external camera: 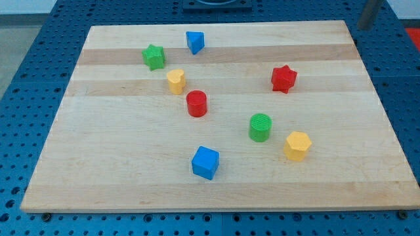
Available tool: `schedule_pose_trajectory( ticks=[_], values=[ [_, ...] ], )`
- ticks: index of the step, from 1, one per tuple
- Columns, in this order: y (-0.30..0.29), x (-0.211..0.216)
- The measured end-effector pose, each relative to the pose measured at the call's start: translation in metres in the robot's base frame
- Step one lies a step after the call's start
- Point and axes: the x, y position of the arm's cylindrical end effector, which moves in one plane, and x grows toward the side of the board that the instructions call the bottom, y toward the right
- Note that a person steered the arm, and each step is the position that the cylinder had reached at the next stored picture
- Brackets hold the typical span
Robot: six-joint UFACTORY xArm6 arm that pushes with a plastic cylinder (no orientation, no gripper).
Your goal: Push the blue triangle to the top of the red crescent
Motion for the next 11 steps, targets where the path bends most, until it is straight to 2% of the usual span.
schedule_pose_trajectory(
  ticks=[1,3,4,5,7,11],
  values=[
    [-0.046,0.035],
    [-0.156,0.018],
    [-0.203,-0.021],
    [-0.26,-0.035],
    [-0.385,-0.026],
    [-0.375,0.058]
  ],
)
